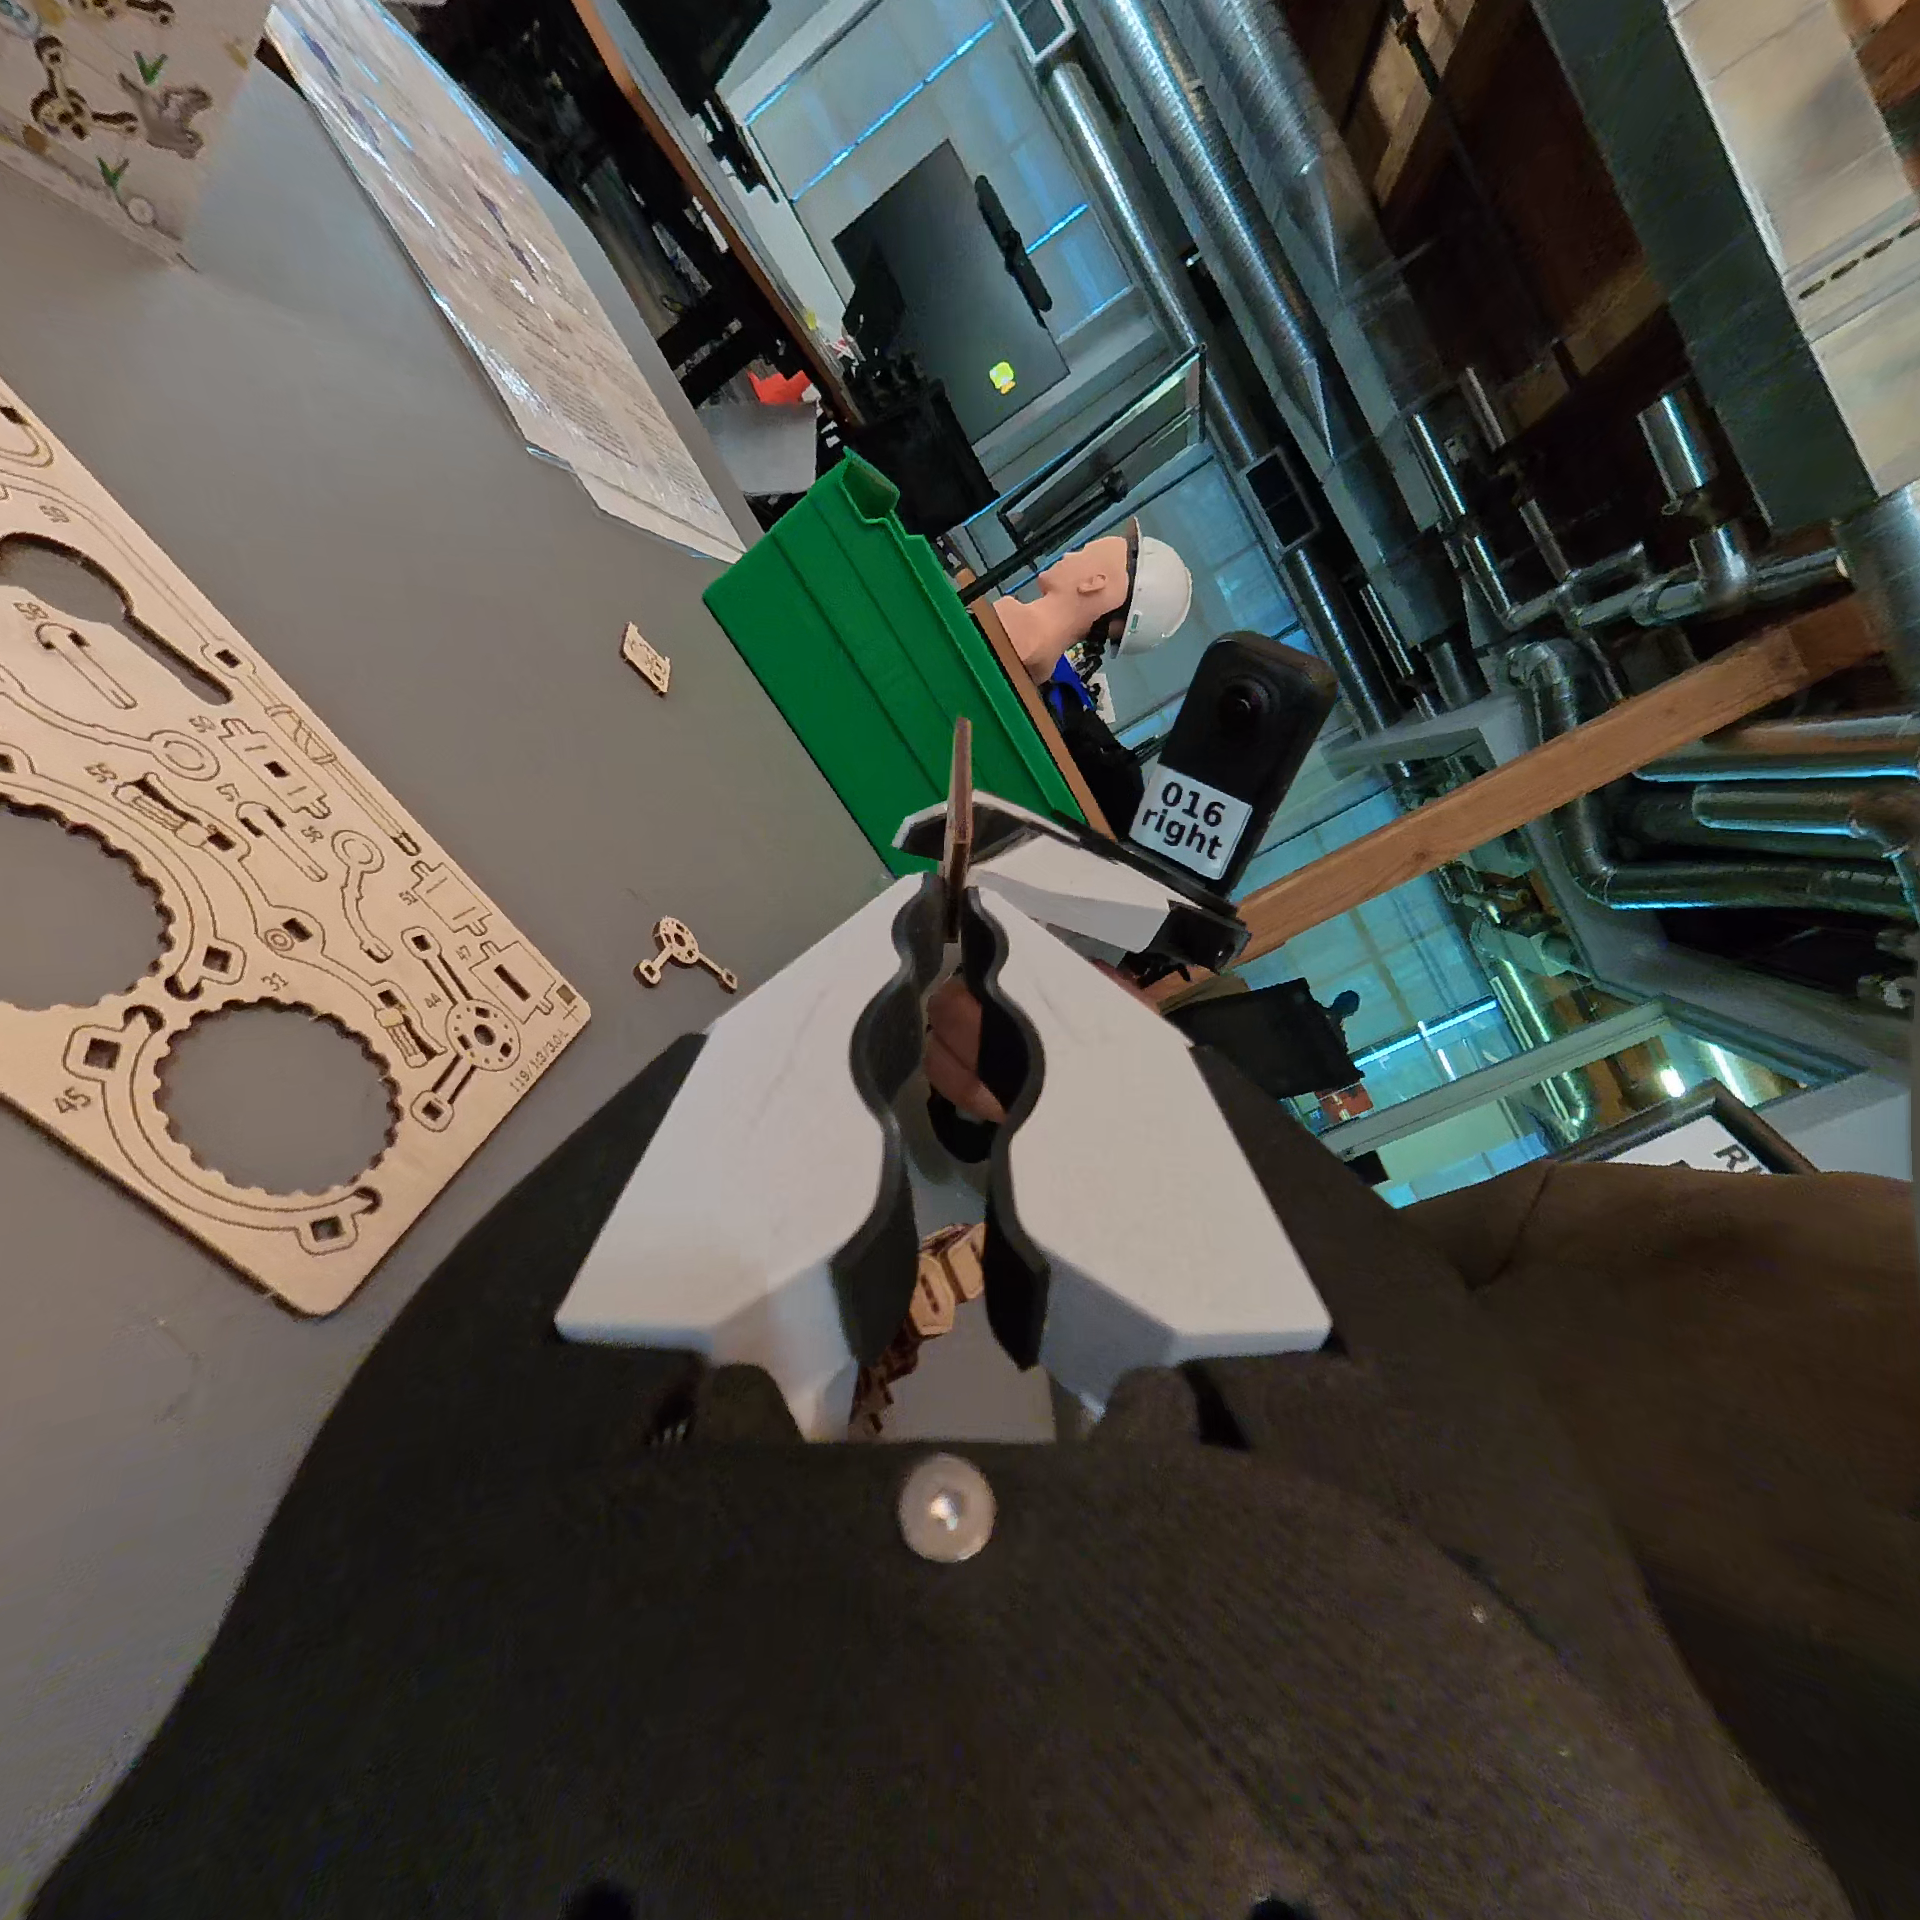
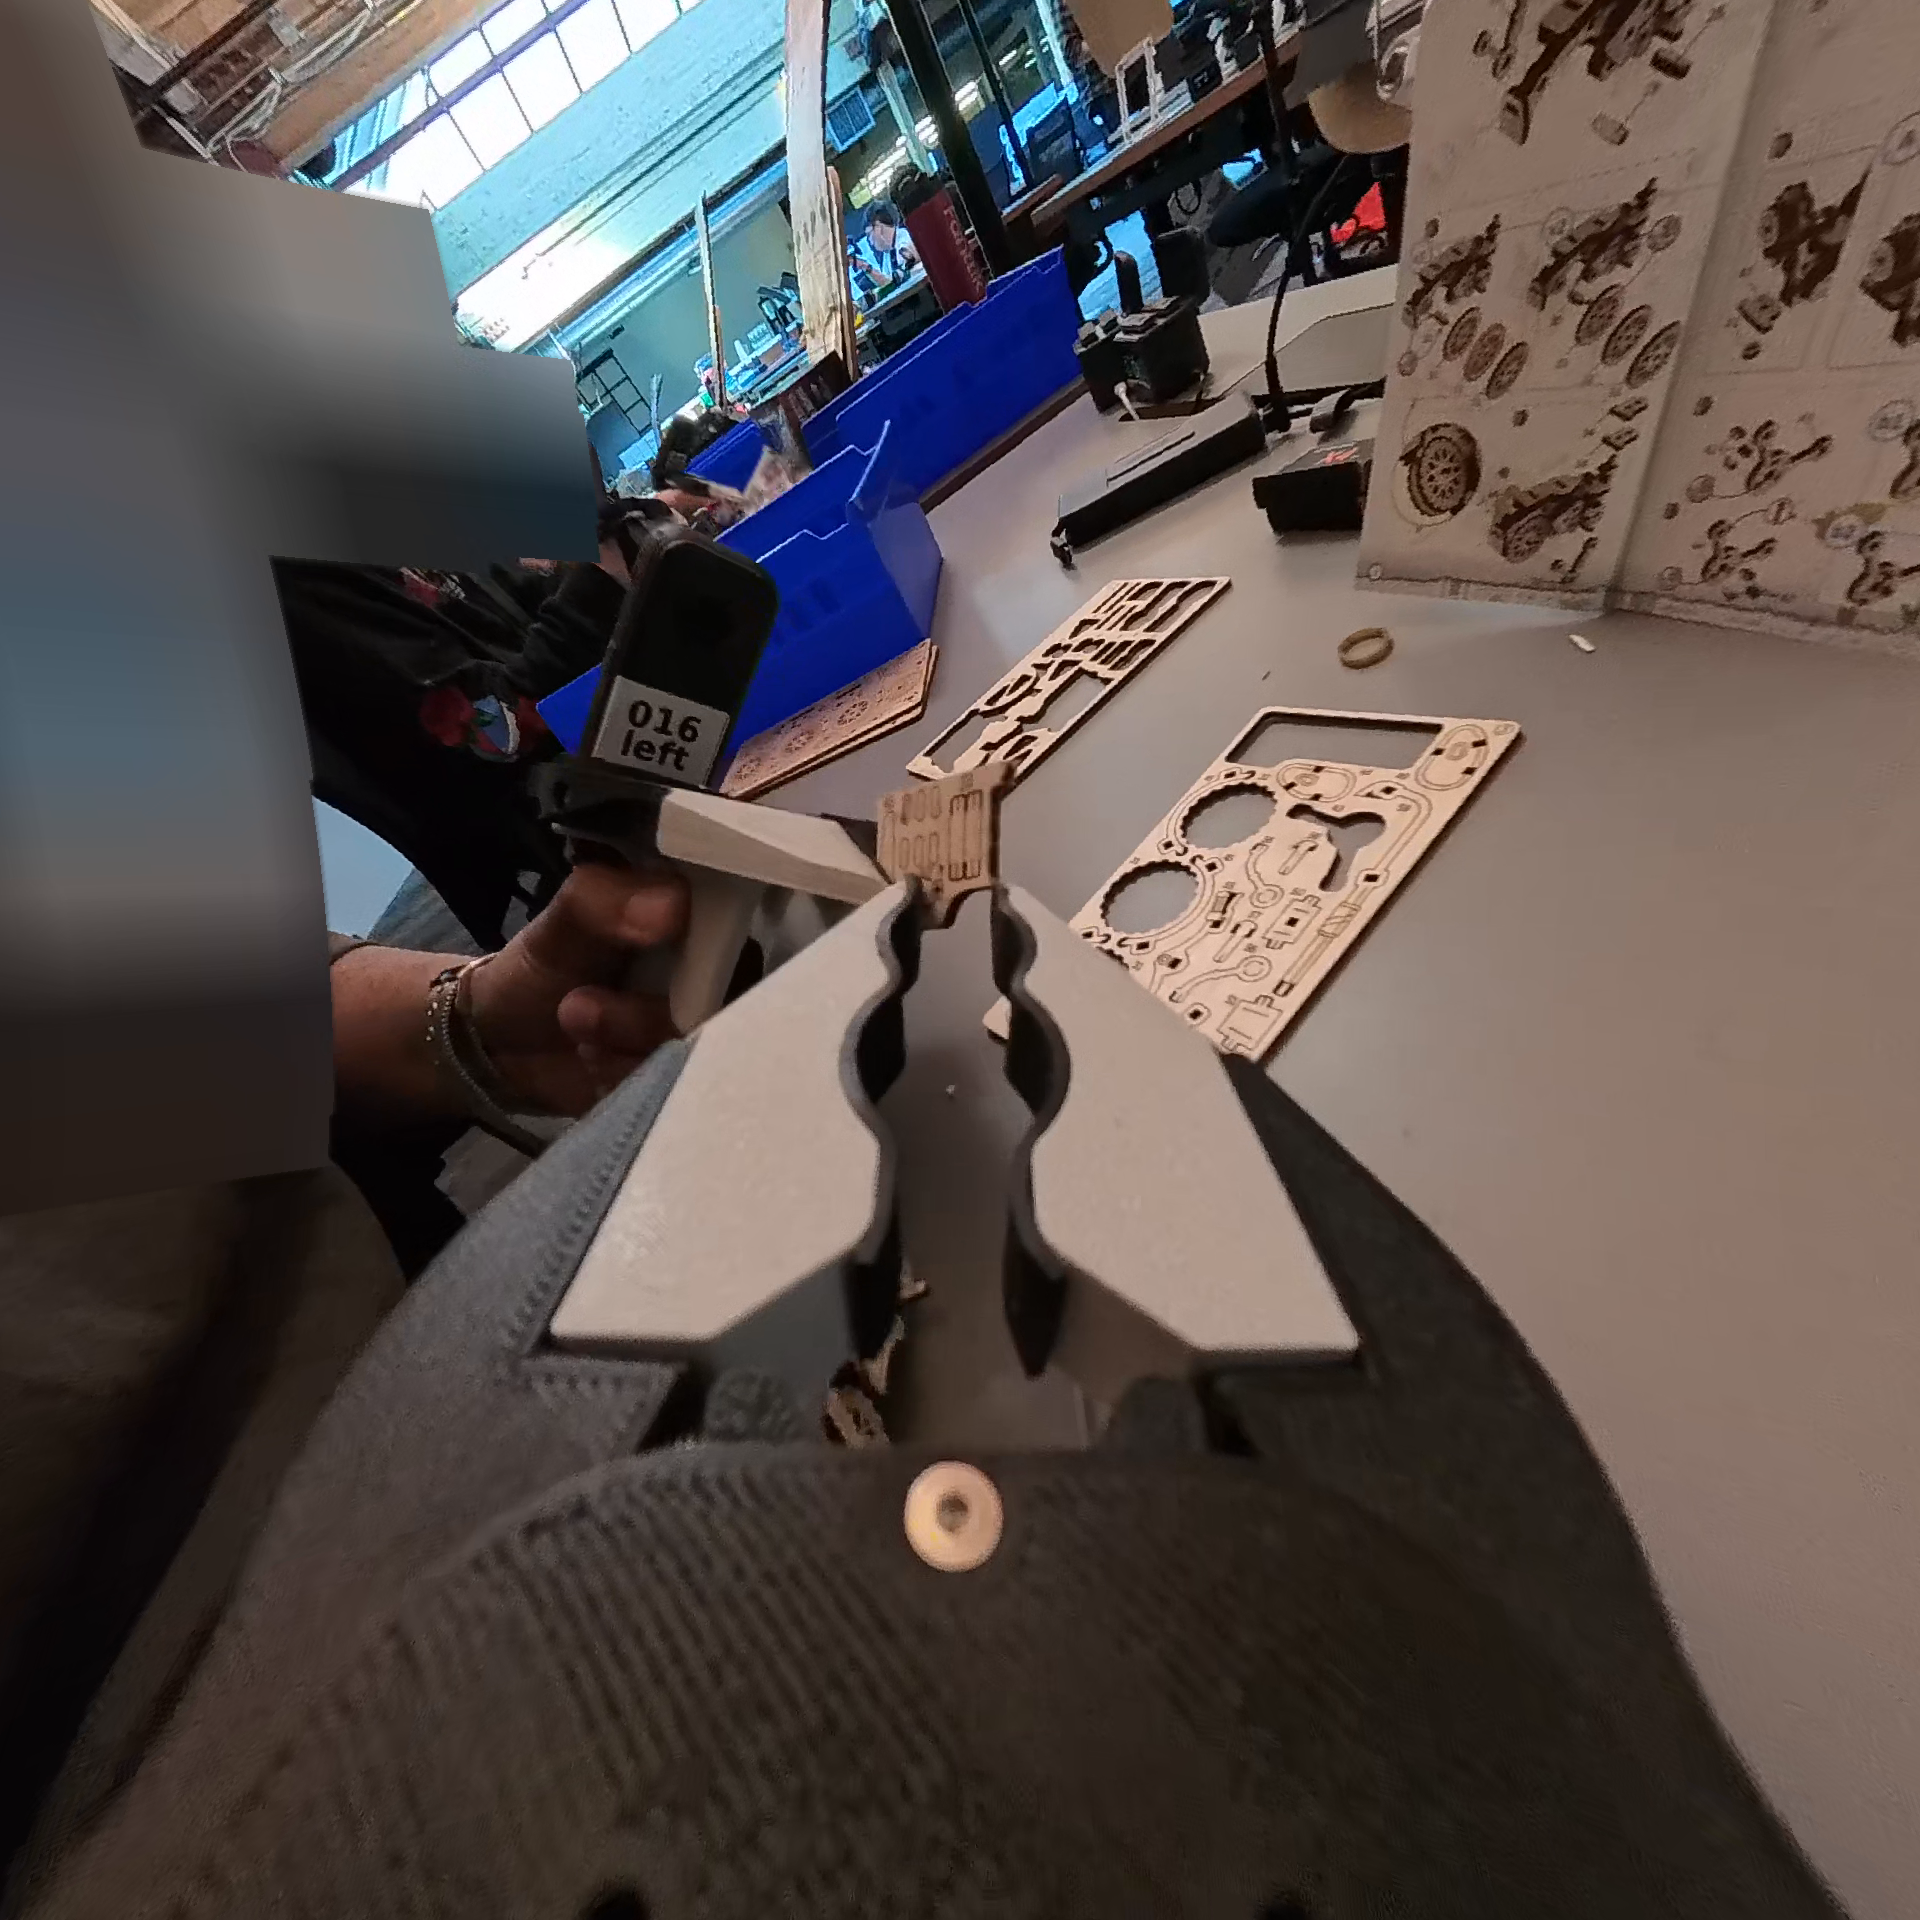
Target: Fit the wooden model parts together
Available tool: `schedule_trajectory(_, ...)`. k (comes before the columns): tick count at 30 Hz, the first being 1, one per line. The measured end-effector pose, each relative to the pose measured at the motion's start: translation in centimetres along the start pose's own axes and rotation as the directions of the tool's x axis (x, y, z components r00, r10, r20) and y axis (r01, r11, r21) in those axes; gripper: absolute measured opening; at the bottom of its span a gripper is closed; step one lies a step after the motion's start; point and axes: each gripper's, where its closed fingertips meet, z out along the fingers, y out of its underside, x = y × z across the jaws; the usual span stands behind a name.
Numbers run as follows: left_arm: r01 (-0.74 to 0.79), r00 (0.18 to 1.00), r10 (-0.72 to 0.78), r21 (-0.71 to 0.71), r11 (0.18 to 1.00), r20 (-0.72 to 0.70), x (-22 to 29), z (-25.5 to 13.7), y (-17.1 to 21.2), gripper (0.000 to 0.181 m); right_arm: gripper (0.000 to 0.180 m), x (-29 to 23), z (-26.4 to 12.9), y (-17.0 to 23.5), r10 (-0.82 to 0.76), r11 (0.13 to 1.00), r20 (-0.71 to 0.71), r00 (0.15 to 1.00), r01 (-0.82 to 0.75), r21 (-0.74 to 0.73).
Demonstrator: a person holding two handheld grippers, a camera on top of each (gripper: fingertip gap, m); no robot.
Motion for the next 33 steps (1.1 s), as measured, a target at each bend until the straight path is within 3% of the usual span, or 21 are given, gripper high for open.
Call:
schedule_trajectory(12, -0.027, 0.999, 0.027, -0.025, 0.999, 0.032, -0.1, 0.0, 0.5, 0.001, 0.006, -0.2, 0.1, 0.3, -0.095, 0.995, -0.043, 0.995, 0.094, -0.03)
schedule_trajectory(21, 0.071, 0.994, -0.066, 0.055, 0.996, -0.089, 0.5, -0.2, -0.5, 0.0, 0.012, -0.1, 0.1, -0.5, 0.202, 0.976, 0.093, 0.975, -0.208, 0.065)
schedule_trajectory(24, 0.021, 0.996, -0.016, 0.051, 0.998, -0.088, 0.6, -0.2, -0.5, 0.0, 0.002, -0.6, -0.1, -0.8, 0.245, 0.964, 0.142, 0.959, -0.256, 0.069)
schedule_trajectory(28, 0.015, 0.996, -0.014, 0.006, 1.0, -0.093, 0.3, 0.0, 0.0, 0.001, 0.001, -0.6, -0.2, -0.6, 0.254, 0.963, 0.16, 0.954, -0.265, 0.05)
schedule_trajectory(33, -0.061, 0.997, 0.06, -0.032, 0.998, -0.049, -0.8, -0.3, -0.3, 0.028, 0.0, 0.0, -0.8, -0.2, 0.242, 0.97, 0.14, 0.96, -0.244, -0.004)
